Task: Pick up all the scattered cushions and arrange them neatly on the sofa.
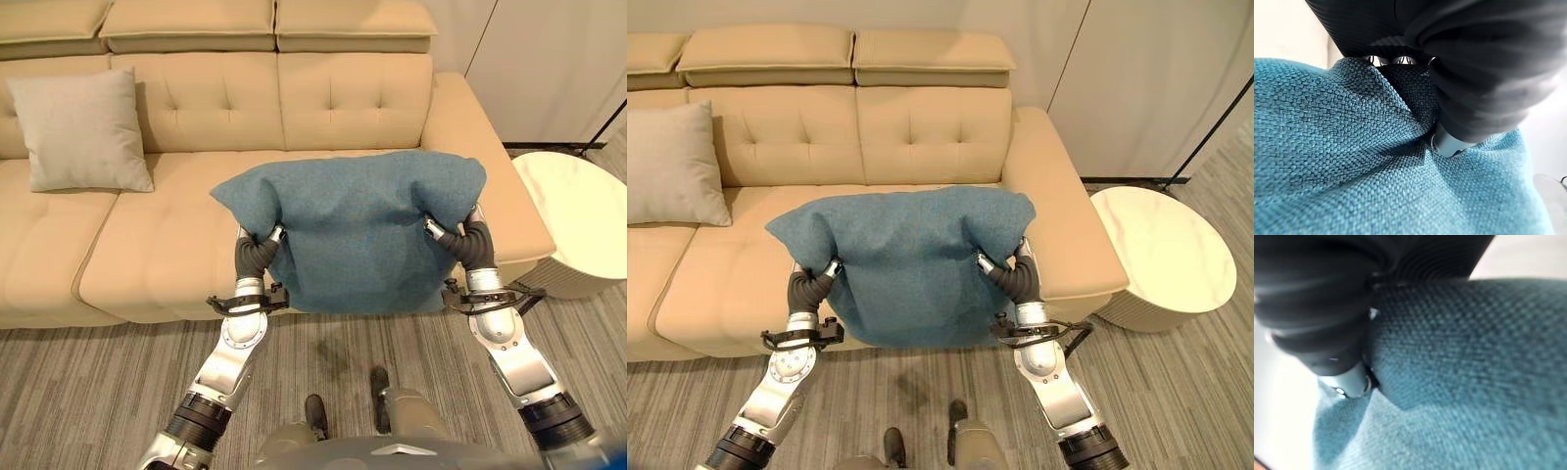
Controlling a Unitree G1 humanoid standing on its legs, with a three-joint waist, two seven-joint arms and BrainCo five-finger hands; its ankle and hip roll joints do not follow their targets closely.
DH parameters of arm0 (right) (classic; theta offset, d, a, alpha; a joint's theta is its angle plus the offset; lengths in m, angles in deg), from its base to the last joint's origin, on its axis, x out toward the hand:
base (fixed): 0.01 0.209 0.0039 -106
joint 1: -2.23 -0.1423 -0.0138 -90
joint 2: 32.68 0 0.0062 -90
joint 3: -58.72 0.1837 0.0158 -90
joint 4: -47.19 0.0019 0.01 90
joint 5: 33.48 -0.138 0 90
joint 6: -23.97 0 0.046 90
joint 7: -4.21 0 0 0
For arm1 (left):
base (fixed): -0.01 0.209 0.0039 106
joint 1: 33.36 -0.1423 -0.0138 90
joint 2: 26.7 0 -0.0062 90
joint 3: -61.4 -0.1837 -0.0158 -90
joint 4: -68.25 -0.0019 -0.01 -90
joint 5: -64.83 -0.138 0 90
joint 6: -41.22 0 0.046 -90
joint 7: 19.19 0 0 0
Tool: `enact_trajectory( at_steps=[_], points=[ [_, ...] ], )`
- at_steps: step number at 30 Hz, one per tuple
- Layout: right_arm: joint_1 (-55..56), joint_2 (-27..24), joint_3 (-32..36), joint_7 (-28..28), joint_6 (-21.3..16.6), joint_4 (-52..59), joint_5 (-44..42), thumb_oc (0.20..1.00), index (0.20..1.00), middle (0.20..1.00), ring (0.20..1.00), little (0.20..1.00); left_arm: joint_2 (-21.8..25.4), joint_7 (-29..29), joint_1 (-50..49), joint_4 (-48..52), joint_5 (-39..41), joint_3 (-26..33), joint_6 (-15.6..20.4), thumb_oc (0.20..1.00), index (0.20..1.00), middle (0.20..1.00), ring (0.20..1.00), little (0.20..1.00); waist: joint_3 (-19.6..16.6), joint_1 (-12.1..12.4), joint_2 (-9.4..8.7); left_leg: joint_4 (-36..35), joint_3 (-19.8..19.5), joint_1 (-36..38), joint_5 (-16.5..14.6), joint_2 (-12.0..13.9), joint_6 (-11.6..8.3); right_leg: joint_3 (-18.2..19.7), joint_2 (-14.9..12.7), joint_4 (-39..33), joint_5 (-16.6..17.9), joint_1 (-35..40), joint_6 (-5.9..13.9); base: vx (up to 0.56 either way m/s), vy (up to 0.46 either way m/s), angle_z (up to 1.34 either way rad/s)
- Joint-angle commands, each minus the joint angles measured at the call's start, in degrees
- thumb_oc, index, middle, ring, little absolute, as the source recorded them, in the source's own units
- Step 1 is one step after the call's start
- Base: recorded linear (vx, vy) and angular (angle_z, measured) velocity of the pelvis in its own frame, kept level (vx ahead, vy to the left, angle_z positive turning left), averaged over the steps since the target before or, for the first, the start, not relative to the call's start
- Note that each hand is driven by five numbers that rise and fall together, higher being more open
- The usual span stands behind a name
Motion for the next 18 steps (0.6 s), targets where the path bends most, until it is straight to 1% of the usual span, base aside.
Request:
enact_trajectory(
  at_steps=[1,2,3,4,5,6,8,9,10,11,12,14,16,17,18],
  points=[
    [-3.9,1.5,2.9,-1.1,-6.4,5.6,-0.3,0.200,0.200,0.200,0.200,0.200,-0.4,-3.4,3.3,7.6,-1.7,-2.5,5.7,0.200,0.200,0.200,0.200,0.200,-2.3,-0.3,-0.44,3.9,-2.9,2.1,-6.1,0.1,-3.03,-0.5,2.4,0.0,-1.2,5.9,0.21,0.21,-0.152,0.70],
    [-2.8,1.3,3.9,-1.1,-6.4,5.6,-0.6,0.200,0.200,0.200,0.200,0.200,-0.9,-4.2,3.2,7.7,-0.7,-3.0,6.0,0.200,0.200,0.200,0.200,0.200,-3.2,-1.0,-0.43,5.5,-2.9,2.2,-7.1,0.8,-4.32,-1.7,2.1,-1.5,-1.5,7.9,-0.75,0.20,-0.159,0.41],
    [-2.1,1.2,4.6,-1.2,-6.3,5.8,-0.7,0.200,0.200,0.200,0.200,0.200,-1.1,-4.6,3.2,7.7,-0.4,-3.3,5.9,0.200,0.200,0.200,0.200,0.200,-3.5,-1.4,-0.59,7.5,-2.6,1.9,-7.8,1.4,-4.97,-2.7,1.9,-2.3,-1.8,9.4,-1.13,0.25,-0.223,0.46],
    [-1.6,0.9,5.1,-1.1,-6.4,5.9,-0.8,0.200,0.200,0.200,0.200,0.200,-1.2,-4.7,3.2,7.9,-0.4,-3.5,5.8,0.200,0.200,0.200,0.200,0.200,-3.4,-1.7,-0.86,11.1,-2.3,0.8,-7.9,2.3,-5.56,-3.4,1.6,-2.7,-1.9,10.5,-1.56,0.19,-0.212,0.69],
    [-1.4,0.0,5.5,-1.2,-6.4,6.0,-1.3,0.200,0.200,0.200,0.200,0.200,-1.5,-5.0,3.2,8.0,0.5,-3.9,5.6,0.200,0.200,0.200,0.200,0.200,-3.2,-1.8,-1.41,19.1,-1.2,-2.5,-6.6,3.7,-6.93,-4.5,0.9,-3.4,-2.5,12.7,-2.51,0.17,-0.205,0.93],
    [-1.3,-0.6,5.8,-1.1,-6.1,6.1,-1.7,0.200,0.200,0.200,0.200,0.200,-1.8,-5.4,3.2,8.0,1.0,-4.0,5.5,0.200,0.200,0.200,0.200,0.200,-2.8,-1.7,-1.59,22.8,0.4,-5.4,-5.7,5.2,-7.11,-5.5,0.5,-3.8,-3.4,14.0,-3.18,0.16,-0.157,0.66],
    [-1.2,-0.7,6.0,-1.0,-5.8,6.2,-1.9,0.200,0.200,0.200,0.200,0.200,-1.7,-5.6,2.8,8.0,0.9,-3.8,5.1,0.200,0.200,0.200,0.200,0.200,-2.9,-1.2,-2.01,21.5,1.3,-7.6,-6.1,5.8,-6.38,-5.7,0.1,-4.3,-4.0,14.9,-3.28,0.13,-0.062,0.26],
    [-1.3,-0.7,6.0,-0.9,-5.7,6.3,-1.9,0.200,0.200,0.200,0.200,0.200,-1.6,-5.6,2.6,8.1,1.0,-3.8,4.9,0.200,0.200,0.200,0.200,0.200,-2.9,-0.8,-2.13,19.8,1.1,-8.7,-5.8,5.7,-6.04,-5.6,0.1,-4.5,-4.2,15.4,-3.21,0.14,-0.026,0.06],
    [-1.4,-0.8,5.9,-1.0,-5.7,6.3,-2.0,0.200,0.200,0.200,0.200,0.200,-1.7,-5.6,2.5,8.0,1.1,-3.8,4.8,0.200,0.200,0.200,0.200,0.200,-2.9,-0.5,-2.03,18.0,0.8,-9.3,-4.7,5.6,-5.99,-5.5,0.3,-4.7,-4.5,15.9,-3.16,0.15,-0.002,-0.01],
    [-1.5,-0.9,5.9,-1.0,-5.6,6.3,-2.1,0.200,0.200,0.200,0.200,0.200,-1.7,-5.5,2.3,8.2,1.2,-3.6,4.7,0.200,0.200,0.200,0.200,0.200,-2.9,-0.1,-1.82,15.3,0.3,-10.1,-2.6,5.4,-6.23,-5.4,0.5,-5.1,-4.8,16.6,-3.11,0.21,0.033,-0.06],
    [-1.5,-0.8,5.8,-1.3,-5.5,6.2,-2.3,0.200,0.200,0.200,0.200,0.200,-1.8,-5.4,2.3,8.3,1.2,-3.6,4.5,0.200,0.200,0.200,0.200,0.200,-2.7,0.9,-1.32,10.9,-1.0,-12.1,1.1,5.5,-7.02,-4.6,1.3,-5.7,-5.7,18.0,-3.15,0.22,0.038,-0.13],
    [-1.9,-0.8,5.8,-1.8,-5.3,5.9,-2.7,0.200,0.200,0.200,0.200,0.200,-1.8,-4.9,2.3,8.7,1.4,-3.4,4.5,0.200,0.200,0.200,0.200,0.200,-2.0,2.1,-1.49,9.4,-3.7,-14.9,2.4,4.8,-7.51,-3.0,1.8,-5.9,-6.8,19.5,-3.38,0.20,0.045,-0.36],
    [-1.8,-1.0,5.8,-1.5,-5.4,6.1,-2.0,0.200,0.200,0.200,0.200,0.200,-1.7,-5.4,1.5,8.8,1.4,-3.2,4.6,0.200,0.200,0.200,0.200,0.200,-2.8,2.1,-0.73,6.4,-4.2,-12.0,3.3,5.1,-7.58,-2.5,2.3,-5.7,-7.7,20.2,-3.35,0.26,0.113,-0.68],
    [-1.8,-0.9,5.5,-1.2,-5.2,6.2,-2.0,0.200,0.200,0.200,0.200,0.200,-1.4,-5.3,0.8,9.0,1.4,-3.1,4.6,0.200,0.200,0.200,0.200,0.200,-3.8,2.2,-0.52,5.2,-4.0,-10.5,3.3,4.7,-7.18,-2.1,1.8,-5.4,-8.3,20.8,-3.16,0.34,0.176,-0.63],
    [-1.9,-0.9,5.5,-1.1,-5.0,6.3,-1.8,0.200,0.200,0.200,0.200,0.200,-1.3,-5.3,0.7,9.2,1.4,-3.0,4.5,0.200,0.200,0.200,0.200,0.200,-4.0,2.3,-0.51,5.0,-3.7,-9.8,3.0,4.4,-6.77,-1.7,1.4,-4.7,-8.6,20.8,-2.90,0.35,0.242,-0.64]
  ],
)
